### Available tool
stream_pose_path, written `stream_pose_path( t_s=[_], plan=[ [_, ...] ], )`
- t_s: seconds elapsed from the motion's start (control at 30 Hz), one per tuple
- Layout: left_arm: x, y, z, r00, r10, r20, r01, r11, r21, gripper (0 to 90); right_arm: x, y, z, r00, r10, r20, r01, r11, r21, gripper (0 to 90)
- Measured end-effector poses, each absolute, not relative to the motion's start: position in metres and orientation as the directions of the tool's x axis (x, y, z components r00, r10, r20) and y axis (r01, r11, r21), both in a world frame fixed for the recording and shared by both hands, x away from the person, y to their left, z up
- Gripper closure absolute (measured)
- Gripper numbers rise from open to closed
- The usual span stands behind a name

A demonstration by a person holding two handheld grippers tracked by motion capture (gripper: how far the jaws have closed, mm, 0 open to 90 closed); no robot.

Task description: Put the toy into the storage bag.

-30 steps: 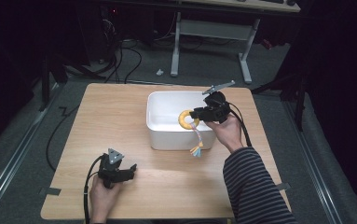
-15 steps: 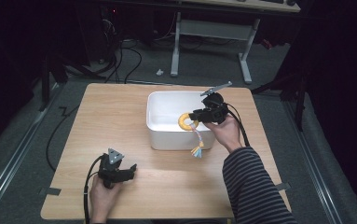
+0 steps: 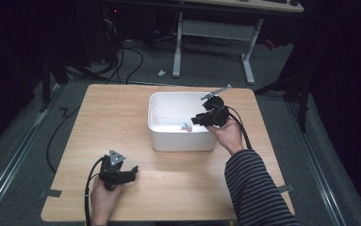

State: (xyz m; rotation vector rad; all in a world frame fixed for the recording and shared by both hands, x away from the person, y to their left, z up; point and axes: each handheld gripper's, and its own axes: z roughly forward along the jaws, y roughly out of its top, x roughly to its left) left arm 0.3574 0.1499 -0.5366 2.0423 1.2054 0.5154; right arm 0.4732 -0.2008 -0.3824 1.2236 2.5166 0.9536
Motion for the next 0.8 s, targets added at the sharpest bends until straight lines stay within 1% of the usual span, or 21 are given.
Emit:
stream_pose_path(
  t_s=[0.13, 0.5, 0.8],
  plan=[
    [0.357, 0.150, -0.537, 0.488, 0.873, -0.010, 0.594, -0.324, 0.736, 20.3, 0.472, -0.205, -0.381, -0.633, 0.766, 0.109, 0.636, 0.436, 0.637, 67.6],
    [0.357, 0.150, -0.537, 0.489, 0.872, -0.011, 0.594, -0.324, 0.736, 20.3, 0.455, -0.224, -0.374, -0.605, 0.791, 0.091, 0.606, 0.383, 0.697, 58.1],
    [0.357, 0.150, -0.537, 0.489, 0.872, -0.011, 0.594, -0.324, 0.736, 20.3, 0.435, -0.246, -0.364, -0.577, 0.813, 0.080, 0.578, 0.337, 0.743, 53.1]
  ],
)
